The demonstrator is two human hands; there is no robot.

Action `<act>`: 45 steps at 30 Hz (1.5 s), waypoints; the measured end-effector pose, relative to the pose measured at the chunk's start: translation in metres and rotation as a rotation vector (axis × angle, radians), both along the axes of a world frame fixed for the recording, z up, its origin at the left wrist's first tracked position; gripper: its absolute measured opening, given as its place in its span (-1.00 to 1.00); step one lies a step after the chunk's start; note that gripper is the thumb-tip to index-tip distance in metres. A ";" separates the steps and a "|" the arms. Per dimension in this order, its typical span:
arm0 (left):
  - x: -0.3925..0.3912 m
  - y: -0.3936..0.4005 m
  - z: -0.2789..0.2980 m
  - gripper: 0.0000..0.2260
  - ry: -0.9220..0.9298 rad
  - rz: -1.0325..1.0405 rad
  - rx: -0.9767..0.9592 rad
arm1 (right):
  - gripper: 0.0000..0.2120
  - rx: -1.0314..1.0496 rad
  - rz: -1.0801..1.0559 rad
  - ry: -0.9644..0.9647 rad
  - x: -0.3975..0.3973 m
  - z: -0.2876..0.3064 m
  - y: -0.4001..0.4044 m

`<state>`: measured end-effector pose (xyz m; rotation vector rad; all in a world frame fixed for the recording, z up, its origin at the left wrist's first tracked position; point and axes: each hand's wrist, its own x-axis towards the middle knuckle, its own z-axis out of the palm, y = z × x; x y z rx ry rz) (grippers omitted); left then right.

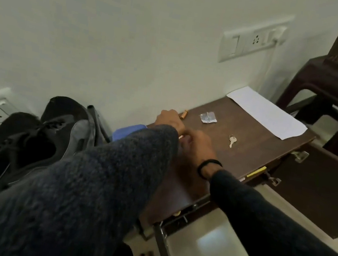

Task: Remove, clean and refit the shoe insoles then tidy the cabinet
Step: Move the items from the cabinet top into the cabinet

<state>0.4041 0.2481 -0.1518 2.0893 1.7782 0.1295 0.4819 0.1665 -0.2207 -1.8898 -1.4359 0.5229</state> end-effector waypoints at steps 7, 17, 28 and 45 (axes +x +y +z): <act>-0.014 0.039 -0.033 -0.71 0.017 0.096 -0.022 | -0.73 -0.285 0.085 -0.157 -0.026 -0.021 0.043; -0.013 0.043 -0.047 -0.82 -0.141 0.171 -0.125 | -0.81 -0.122 -0.085 -0.155 -0.017 -0.027 0.039; -0.007 -0.021 -0.030 -0.81 -0.484 0.160 -0.175 | -0.83 0.011 -0.370 0.394 0.022 -0.012 -0.037; 0.045 -0.279 -0.124 -0.81 -0.739 0.074 -0.959 | -0.77 -0.095 -0.428 0.966 0.121 -0.070 -0.262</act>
